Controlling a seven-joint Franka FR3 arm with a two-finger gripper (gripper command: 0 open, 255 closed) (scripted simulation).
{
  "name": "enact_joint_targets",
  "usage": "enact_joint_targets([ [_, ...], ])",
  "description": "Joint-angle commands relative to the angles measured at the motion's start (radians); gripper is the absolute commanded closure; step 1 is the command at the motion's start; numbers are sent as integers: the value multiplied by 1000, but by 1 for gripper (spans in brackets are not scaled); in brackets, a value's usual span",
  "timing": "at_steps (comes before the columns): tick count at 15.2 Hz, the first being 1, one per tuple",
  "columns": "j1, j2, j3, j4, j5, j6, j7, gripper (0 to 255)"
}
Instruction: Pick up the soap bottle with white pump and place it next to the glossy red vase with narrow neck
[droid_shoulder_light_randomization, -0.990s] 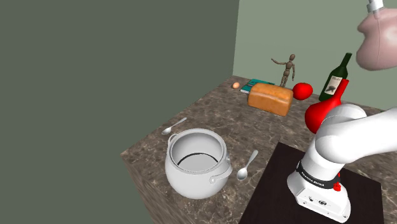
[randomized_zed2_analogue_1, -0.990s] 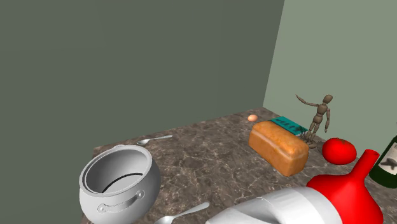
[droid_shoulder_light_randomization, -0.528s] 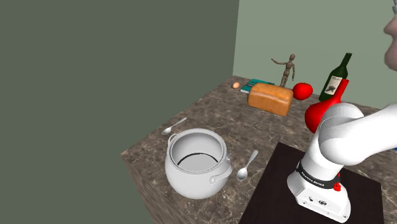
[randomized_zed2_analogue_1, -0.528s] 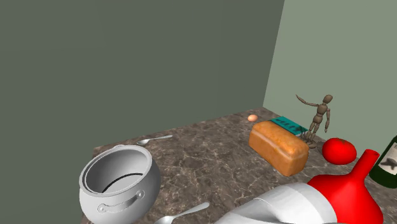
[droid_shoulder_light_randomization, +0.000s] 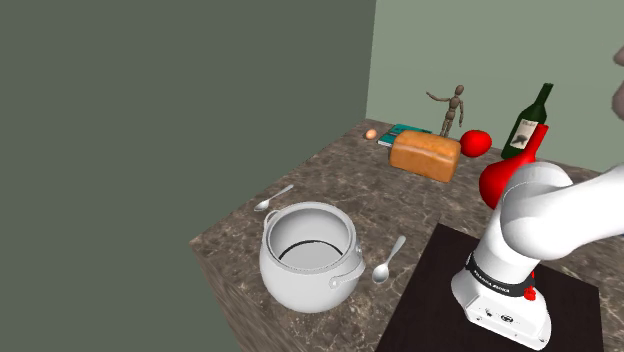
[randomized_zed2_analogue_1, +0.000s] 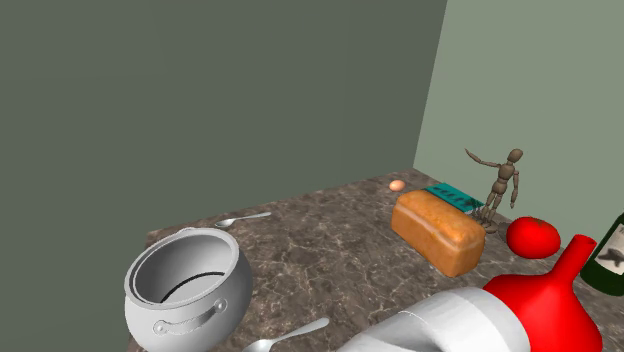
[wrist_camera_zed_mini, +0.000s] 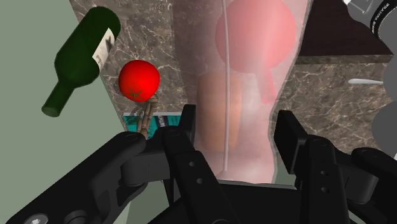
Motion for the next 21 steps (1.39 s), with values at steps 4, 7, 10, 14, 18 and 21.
enact_joint_targets([
  [4,-61,-60,20,-135,-13,65,13,255],
  [7,-90,-93,24,-205,-23,99,18,255],
  [10,-116,-124,25,-269,-34,131,22,255],
  [14,-145,-164,22,-348,-50,171,26,255],
  [18,-172,-200,15,-419,-69,208,28,255],
  [21,-190,-226,7,-469,-83,235,29,255],
])
